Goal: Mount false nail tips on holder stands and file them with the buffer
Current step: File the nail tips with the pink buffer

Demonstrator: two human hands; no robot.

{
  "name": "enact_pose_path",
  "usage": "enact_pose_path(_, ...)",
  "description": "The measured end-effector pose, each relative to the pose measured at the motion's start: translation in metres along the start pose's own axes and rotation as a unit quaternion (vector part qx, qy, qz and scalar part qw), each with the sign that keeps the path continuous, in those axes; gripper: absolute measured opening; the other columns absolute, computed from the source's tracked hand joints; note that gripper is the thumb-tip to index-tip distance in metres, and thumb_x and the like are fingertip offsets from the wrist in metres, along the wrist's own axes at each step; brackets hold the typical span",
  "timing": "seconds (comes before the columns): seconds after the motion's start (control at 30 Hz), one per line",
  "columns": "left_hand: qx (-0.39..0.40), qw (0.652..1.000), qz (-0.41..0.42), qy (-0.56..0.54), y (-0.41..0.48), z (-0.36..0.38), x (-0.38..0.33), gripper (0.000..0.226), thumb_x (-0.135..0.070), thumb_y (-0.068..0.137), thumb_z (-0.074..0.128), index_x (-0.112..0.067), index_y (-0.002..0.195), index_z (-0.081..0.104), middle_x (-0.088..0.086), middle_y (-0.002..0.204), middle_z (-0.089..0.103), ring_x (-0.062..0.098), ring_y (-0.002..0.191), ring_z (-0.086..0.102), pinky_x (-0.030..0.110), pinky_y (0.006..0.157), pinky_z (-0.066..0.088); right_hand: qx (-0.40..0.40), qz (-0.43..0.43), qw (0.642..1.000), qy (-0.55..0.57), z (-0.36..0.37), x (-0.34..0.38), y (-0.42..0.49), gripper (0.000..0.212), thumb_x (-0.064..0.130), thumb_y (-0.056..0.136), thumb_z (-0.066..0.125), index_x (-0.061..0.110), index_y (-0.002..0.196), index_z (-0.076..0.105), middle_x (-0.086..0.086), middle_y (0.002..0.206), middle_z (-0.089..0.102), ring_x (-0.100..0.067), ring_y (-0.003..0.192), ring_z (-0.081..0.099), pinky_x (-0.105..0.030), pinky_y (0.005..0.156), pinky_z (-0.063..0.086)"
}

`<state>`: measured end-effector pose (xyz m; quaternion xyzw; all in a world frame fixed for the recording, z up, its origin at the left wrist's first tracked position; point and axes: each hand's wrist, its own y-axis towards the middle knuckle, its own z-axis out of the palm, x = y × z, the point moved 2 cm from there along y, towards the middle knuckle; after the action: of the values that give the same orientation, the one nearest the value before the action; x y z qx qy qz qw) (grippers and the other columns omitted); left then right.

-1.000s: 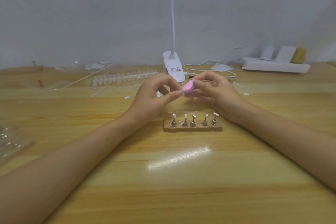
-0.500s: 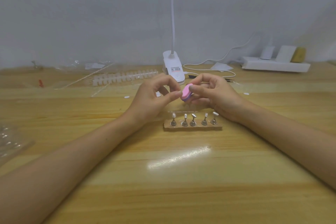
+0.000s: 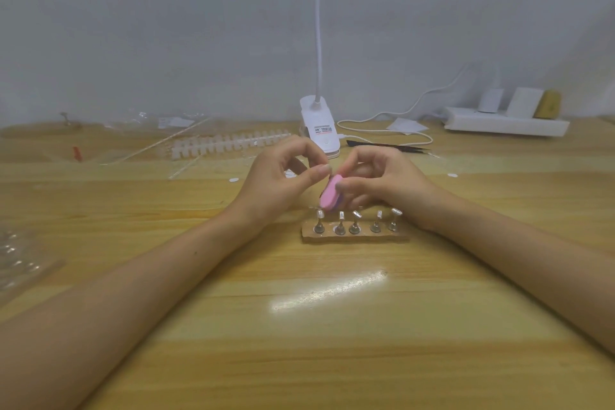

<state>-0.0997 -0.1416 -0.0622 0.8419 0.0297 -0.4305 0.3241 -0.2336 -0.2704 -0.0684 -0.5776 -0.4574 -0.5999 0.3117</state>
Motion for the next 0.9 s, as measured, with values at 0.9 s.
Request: enact_pose_path(0.9, -0.012, 0.997, 0.043, 0.06, -0.0031, 0.0003, -0.0091, 0.013, -0.005, 0.088, 0.07, -0.013, 0.08, 0.063, 0.005, 0.087, 0.063, 0.0, 0.077, 0.056, 0.008, 0.068, 0.04, -0.019, -0.003, 1.0, 0.011, -0.0033, 0.0007, 0.0012, 0.016, 0.027, 0.082, 0.073, 0.013, 0.084, 0.065, -0.014, 0.086, 0.076, -0.022, 0.074, 0.075, -0.024, 0.062, 0.058)
